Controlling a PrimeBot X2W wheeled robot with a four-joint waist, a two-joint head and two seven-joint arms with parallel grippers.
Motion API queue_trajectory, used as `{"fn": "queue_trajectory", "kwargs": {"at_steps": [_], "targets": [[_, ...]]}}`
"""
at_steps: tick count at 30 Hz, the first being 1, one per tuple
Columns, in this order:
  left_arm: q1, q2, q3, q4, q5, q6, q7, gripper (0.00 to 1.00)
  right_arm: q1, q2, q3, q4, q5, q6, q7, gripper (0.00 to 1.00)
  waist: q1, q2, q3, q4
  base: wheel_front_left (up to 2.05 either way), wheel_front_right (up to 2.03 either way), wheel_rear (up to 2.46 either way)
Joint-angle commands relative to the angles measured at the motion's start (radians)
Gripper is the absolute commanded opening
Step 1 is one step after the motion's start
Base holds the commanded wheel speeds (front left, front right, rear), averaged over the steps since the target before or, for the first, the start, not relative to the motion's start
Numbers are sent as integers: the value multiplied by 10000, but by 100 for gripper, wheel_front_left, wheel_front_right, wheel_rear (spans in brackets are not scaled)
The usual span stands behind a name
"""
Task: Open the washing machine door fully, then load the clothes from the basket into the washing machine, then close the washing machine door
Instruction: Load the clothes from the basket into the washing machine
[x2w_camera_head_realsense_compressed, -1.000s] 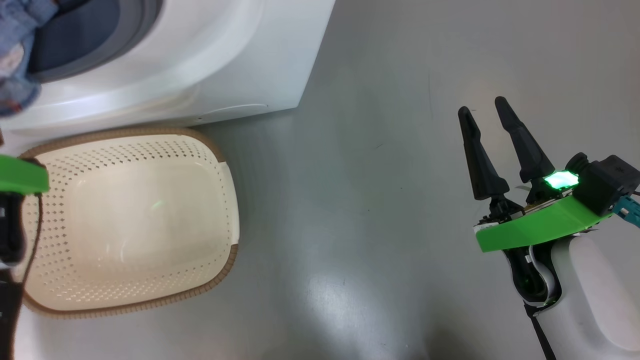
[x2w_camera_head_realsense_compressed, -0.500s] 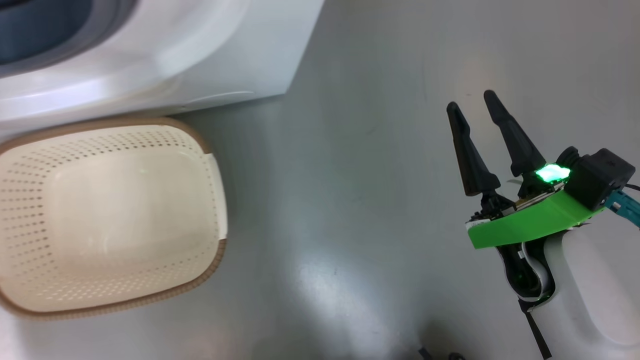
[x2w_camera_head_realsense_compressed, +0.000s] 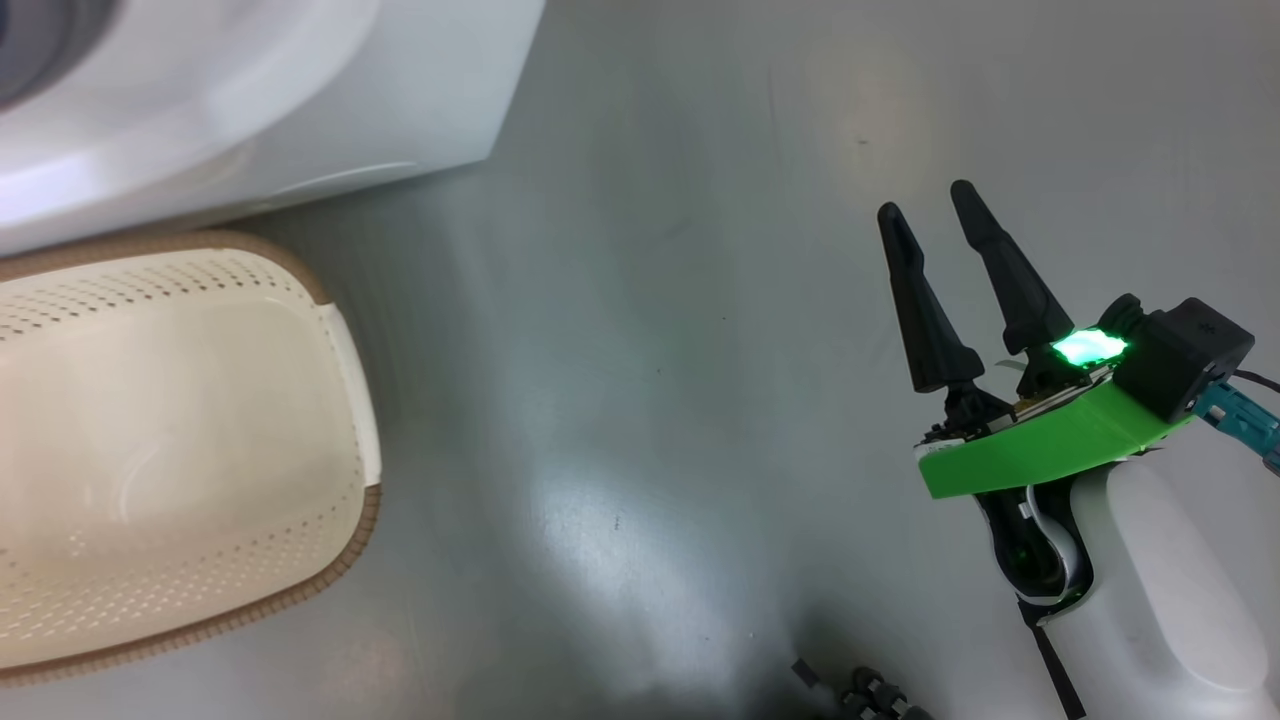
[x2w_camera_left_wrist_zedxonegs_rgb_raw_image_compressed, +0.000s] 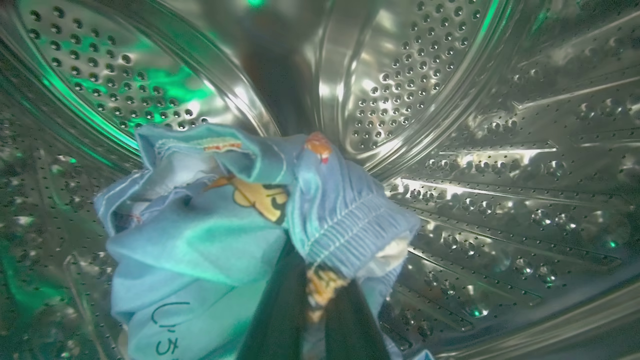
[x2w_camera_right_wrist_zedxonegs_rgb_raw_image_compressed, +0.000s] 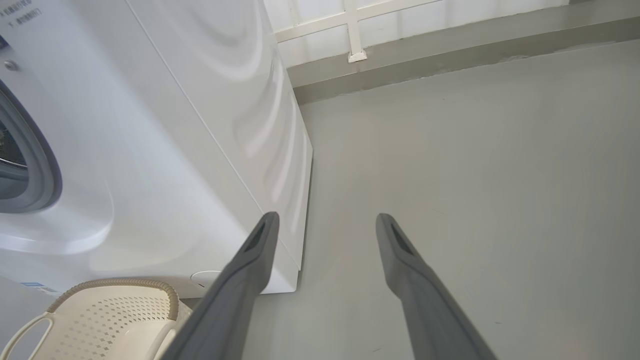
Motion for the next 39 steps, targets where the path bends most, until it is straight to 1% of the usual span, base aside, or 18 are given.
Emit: {"fn": "queue_trajectory", "kwargs": {"at_steps": [1,8,15,21,29,33,39], "targets": [[-390,457,104,199,90,-25,5,100,55,21,155,-224,59,16,-118,100,0,0,100,-99,0,0,0],[-943,247,-196,1426,150,-137,-155,100,32,73,98,-143,38,16,-118,100,0,0,-64,-17,0,0,0],[-850,97,-357,1914,-8,-261,-560,100,41,26,80,-108,25,16,-118,100,0,0,-346,201,0,0,0],[-282,113,-459,2034,-366,-346,-1063,100,105,-13,71,-49,41,16,-118,100,0,0,-746,354,0,0,0],[1124,137,-455,1663,-1043,-373,-1828,100,259,-79,27,1,40,16,-118,100,0,0,-1352,613,0,0,0],[2046,199,-382,1157,-1413,-375,-2101,100,348,-123,31,49,43,16,-118,100,0,0,-1734,712,0,0,0],[3554,193,90,205,-1905,-357,-2341,100,539,-212,-7,101,55,16,-118,100,0,0,-2410,865,0,0,0]]}}
